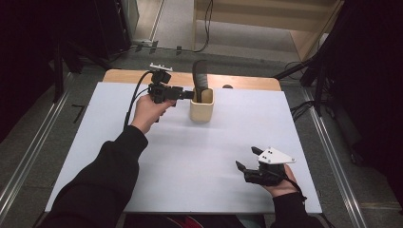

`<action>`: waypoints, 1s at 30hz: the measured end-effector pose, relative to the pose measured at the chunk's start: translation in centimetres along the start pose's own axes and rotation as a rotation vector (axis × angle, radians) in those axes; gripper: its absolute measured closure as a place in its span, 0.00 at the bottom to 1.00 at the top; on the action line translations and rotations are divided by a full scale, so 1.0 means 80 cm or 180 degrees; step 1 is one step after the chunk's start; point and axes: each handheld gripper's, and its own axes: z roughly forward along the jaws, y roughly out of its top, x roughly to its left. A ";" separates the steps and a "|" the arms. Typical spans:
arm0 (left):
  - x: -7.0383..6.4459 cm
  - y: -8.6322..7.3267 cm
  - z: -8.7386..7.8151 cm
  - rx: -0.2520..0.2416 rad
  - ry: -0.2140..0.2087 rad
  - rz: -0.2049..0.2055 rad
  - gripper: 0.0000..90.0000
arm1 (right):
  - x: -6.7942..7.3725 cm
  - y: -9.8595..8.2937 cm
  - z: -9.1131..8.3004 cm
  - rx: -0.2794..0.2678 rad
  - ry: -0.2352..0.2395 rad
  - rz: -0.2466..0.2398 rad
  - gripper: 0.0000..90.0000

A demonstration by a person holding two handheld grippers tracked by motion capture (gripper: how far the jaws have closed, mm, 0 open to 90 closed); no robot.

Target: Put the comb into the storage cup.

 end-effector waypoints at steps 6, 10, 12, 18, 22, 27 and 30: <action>-0.004 -0.009 -0.005 -0.0010 -0.0024 0.0055 0.33 | 0.001 0.001 0.001 -0.0003 0.0004 0.0001 0.25; -0.005 -0.016 -0.009 -0.0009 -0.0101 0.0038 0.33 | 0.001 0.001 0.001 -0.0010 0.0006 -0.0009 0.25; -0.005 -0.019 -0.011 -0.0052 -0.0139 0.0032 0.33 | 0.001 0.001 0.002 -0.0003 0.0010 -0.0002 0.25; -0.008 -0.033 -0.016 -0.0049 -0.0194 0.0007 0.32 | 0.001 0.001 0.001 -0.0005 0.0010 -0.0013 0.25; -0.009 -0.044 -0.019 -0.0047 -0.0204 0.0020 0.32 | 0.001 0.001 0.002 0.0012 0.0011 -0.0005 0.25; -0.006 -0.050 -0.023 -0.0013 -0.0215 -0.0017 0.32 | 0.002 0.001 0.002 0.0008 0.0013 -0.0020 0.25; -0.007 -0.056 -0.023 -0.0005 -0.0208 -0.0033 0.32 | 0.001 0.002 0.002 0.0005 0.0013 -0.0025 0.25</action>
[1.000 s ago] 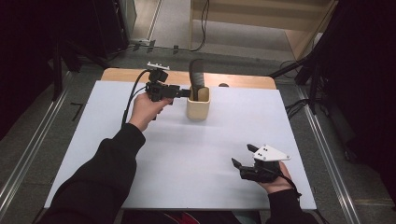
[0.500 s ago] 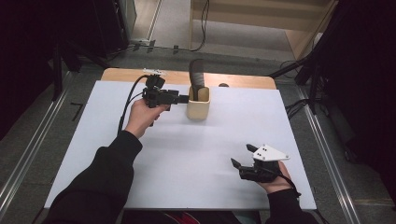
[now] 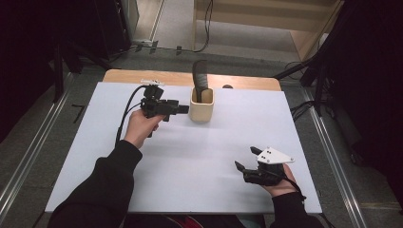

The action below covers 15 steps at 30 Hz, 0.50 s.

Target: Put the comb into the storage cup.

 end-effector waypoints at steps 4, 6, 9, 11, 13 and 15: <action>-0.001 -0.006 -0.002 0.0004 -0.0020 -0.0013 0.32 | 0.000 0.001 -0.001 -0.0016 0.0001 -0.0001 0.25; -0.002 -0.008 -0.004 0.0007 -0.0047 -0.0036 0.32 | 0.000 0.001 -0.001 -0.0016 0.0002 -0.0002 0.25; -0.005 -0.009 -0.008 0.0014 -0.0076 -0.0024 0.32 | 0.000 0.001 -0.001 -0.0011 0.0015 -0.0018 0.25; -0.008 -0.010 -0.011 0.0025 -0.0066 -0.0002 0.32 | 0.001 0.001 0.000 -0.0004 0.0016 -0.0010 0.25; -0.010 -0.013 -0.014 0.0036 -0.0051 0.0014 0.32 | 0.001 0.001 0.000 -0.0001 0.0017 -0.0010 0.25; -0.011 -0.017 -0.017 0.0023 -0.0061 0.0012 0.32 | 0.000 0.001 0.000 0.0000 0.0017 -0.0018 0.25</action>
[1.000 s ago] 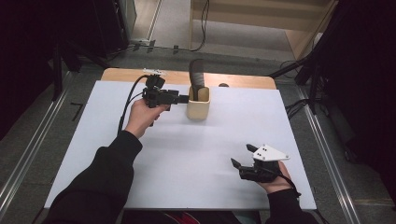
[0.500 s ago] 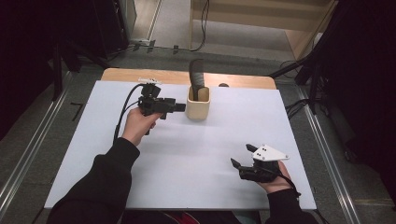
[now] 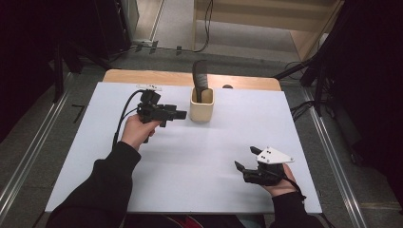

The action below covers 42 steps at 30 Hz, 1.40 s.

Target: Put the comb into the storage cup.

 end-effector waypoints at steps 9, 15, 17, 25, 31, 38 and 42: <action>-0.005 -0.016 -0.013 -0.0016 0.0018 0.0050 0.32 | -0.001 0.000 0.001 0.0006 0.0001 -0.0026 0.25; -0.009 -0.028 -0.016 0.0025 0.0033 0.0065 0.32 | 0.000 0.001 0.003 0.0013 0.0017 -0.0029 0.25; -0.011 -0.032 -0.017 0.0036 0.0053 0.0080 0.32 | 0.000 0.001 0.004 0.0006 0.0020 -0.0038 0.25; -0.015 -0.047 -0.020 0.0103 0.0021 0.0094 0.32 | 0.000 0.003 0.005 0.0005 0.0022 -0.0036 0.25; -0.020 -0.059 -0.030 0.0114 0.0020 0.0128 0.32 | -0.001 0.004 0.006 0.0020 0.0033 -0.0051 0.25; -0.026 -0.070 -0.036 0.0128 0.0019 0.0162 0.32 | 0.000 0.005 0.008 0.0010 0.0039 -0.0052 0.25; -0.030 -0.075 -0.038 0.0129 0.0018 0.0209 0.32 | -0.001 0.006 0.008 0.0017 0.0043 -0.0065 0.25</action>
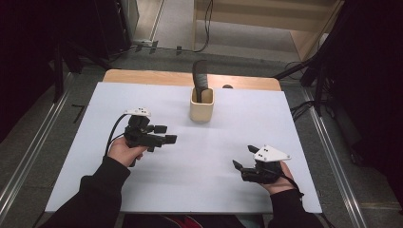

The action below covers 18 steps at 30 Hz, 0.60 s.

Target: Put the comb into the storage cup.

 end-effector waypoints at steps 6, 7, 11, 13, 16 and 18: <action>-0.001 -0.008 -0.002 0.0040 0.0023 -0.0013 0.32 | 0.000 0.000 0.000 -0.0002 0.0002 -0.0001 0.25; -0.001 -0.009 -0.003 0.0052 0.0026 -0.0013 0.32 | 0.000 0.001 0.000 -0.0001 0.0003 0.0000 0.25; -0.002 -0.013 -0.005 0.0064 0.0015 -0.0016 0.32 | 0.000 0.001 0.000 -0.0001 0.0005 0.0001 0.25; -0.003 -0.016 -0.006 0.0079 0.0009 -0.0020 0.32 | 0.000 0.001 0.001 -0.0003 0.0002 0.0001 0.25; -0.004 -0.019 -0.007 0.0105 0.0010 -0.0009 0.32 | 0.001 0.002 0.001 -0.0013 0.0007 -0.0001 0.25; -0.006 -0.021 -0.008 0.0112 0.0017 -0.0007 0.32 | 0.001 0.002 0.002 -0.0005 0.0006 -0.0007 0.25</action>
